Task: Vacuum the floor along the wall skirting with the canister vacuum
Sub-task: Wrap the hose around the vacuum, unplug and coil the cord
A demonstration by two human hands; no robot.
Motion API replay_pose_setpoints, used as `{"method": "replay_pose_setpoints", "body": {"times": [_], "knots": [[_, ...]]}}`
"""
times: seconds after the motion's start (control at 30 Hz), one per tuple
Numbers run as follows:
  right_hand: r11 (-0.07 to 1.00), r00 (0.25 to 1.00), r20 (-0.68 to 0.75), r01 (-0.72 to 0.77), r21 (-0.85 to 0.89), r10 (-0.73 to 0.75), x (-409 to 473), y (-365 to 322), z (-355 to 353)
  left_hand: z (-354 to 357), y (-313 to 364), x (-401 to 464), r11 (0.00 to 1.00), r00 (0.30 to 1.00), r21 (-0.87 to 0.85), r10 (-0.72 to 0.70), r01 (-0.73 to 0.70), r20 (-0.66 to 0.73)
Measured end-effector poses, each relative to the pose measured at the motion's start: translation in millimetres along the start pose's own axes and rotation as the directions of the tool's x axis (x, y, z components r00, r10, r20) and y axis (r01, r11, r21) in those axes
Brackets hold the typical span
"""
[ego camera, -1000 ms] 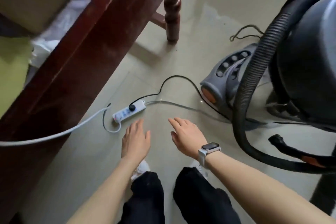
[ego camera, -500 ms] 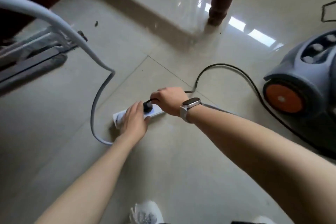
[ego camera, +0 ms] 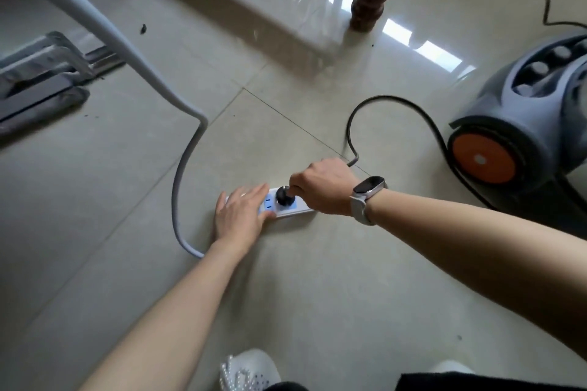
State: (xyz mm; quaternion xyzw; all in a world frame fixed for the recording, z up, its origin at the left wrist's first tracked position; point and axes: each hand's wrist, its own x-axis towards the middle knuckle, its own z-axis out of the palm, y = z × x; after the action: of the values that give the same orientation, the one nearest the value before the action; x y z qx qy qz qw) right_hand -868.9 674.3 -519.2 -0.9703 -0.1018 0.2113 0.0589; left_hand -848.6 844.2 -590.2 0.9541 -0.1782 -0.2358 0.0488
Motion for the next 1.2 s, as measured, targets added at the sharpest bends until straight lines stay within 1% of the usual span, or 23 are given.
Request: {"method": "replay_pose_setpoints", "body": {"times": [0.07,0.13,0.17,0.23,0.27,0.33,0.37,0.4,0.43,0.47,0.5,0.53,0.57,0.6,0.67,0.73,0.77,0.87,0.9,0.97,1.07,1.13,1.2], "knots": [[0.996,0.998,0.031,0.051,-0.077,-0.048,-5,-6,-5,0,1,-1,0.999,1.000,0.036,-0.016,0.015,0.026],[0.997,0.998,0.031,0.049,-0.061,-0.047,-11,-10,-17,0,2,1,0.999,0.999,0.033,-0.029,0.028,0.021],[1.000,1.000,-0.018,0.019,-0.024,-0.020,-11,-10,-24,-1,3,1,0.999,0.999,0.024,-0.032,0.032,0.013],[0.994,0.983,-0.171,-0.052,0.096,0.068,-7,-4,-40,-2,1,1,0.999,1.000,0.038,-0.011,0.010,0.019],[0.982,0.968,-0.217,-0.089,0.166,0.125,-7,0,-47,-2,0,-1,0.998,0.999,0.059,-0.003,0.000,0.043],[0.918,0.936,-0.240,-0.158,0.365,0.256,-15,12,-57,-7,3,0,0.995,0.996,0.097,-0.006,-0.003,0.088],[0.860,0.924,-0.230,-0.165,0.483,0.307,-22,18,-61,-12,8,1,0.995,0.994,0.092,-0.031,0.021,0.103],[0.782,0.910,-0.213,-0.166,0.600,0.357,-32,22,-64,-19,15,-1,0.998,0.993,0.036,-0.051,0.047,0.108],[0.676,0.889,-0.190,-0.164,0.718,0.417,-44,25,-70,-28,26,-5,0.992,0.993,-0.103,-0.062,0.073,0.101],[0.527,0.861,-0.150,-0.152,0.836,0.487,-57,27,-78,-38,40,-14,0.954,0.994,-0.288,-0.054,0.080,0.097],[0.338,0.829,-0.088,-0.127,0.933,0.553,-74,27,-88,-52,57,-27,0.879,0.996,-0.474,-0.010,0.053,0.093],[0.153,0.803,-0.020,-0.089,0.984,0.595,-92,26,-100,-67,76,-41,0.796,0.995,-0.605,0.067,-0.008,0.076],[0.002,0.790,0.031,-0.041,0.999,0.613,-111,25,-113,-83,96,-54,0.753,0.984,-0.654,0.163,-0.078,0.071],[-0.101,0.783,0.056,0.009,0.995,0.619,-129,23,-127,-99,116,-65,0.744,0.962,-0.650,0.262,-0.152,0.075],[-0.222,0.768,0.075,0.090,0.971,0.636,-163,19,-159,-129,156,-85,0.731,0.908,-0.618,0.413,-0.288,0.067],[-0.286,0.733,0.093,0.143,0.948,0.674,-193,16,-193,-161,191,-111,0.664,0.847,-0.655,0.527,-0.362,0.066],[-0.309,0.709,0.107,0.162,0.937,0.697,-209,16,-210,-180,206,-128,0.643,0.826,-0.684,0.554,-0.345,0.105],[-0.361,0.608,0.172,0.201,0.911,0.775,-260,19,-253,-241,237,-192,0.628,0.769,-0.774,0.536,-0.086,0.349],[-0.376,0.569,0.198,0.213,0.902,0.798,-280,19,-265,-260,243,-213,0.616,0.763,-0.787,0.522,-0.029,0.381],[-0.412,0.505,0.254,0.228,0.882,0.825,-321,14,-289,-294,248,-248,0.608,0.767,-0.794,0.511,-0.003,0.389],[-0.482,0.453,0.361,0.184,0.857,0.815,-377,-7,-320,-343,258,-290,0.603,0.799,-0.797,0.470,0.019,0.375],[-0.526,0.435,0.436,0.107,0.844,0.788,-408,-23,-336,-376,269,-313,0.507,0.828,-0.855,0.432,0.105,0.358],[-0.494,0.471,0.437,-0.003,0.869,0.766,-432,-40,-349,-406,283,-329,0.408,0.823,-0.891,0.425,0.198,0.377]]}}
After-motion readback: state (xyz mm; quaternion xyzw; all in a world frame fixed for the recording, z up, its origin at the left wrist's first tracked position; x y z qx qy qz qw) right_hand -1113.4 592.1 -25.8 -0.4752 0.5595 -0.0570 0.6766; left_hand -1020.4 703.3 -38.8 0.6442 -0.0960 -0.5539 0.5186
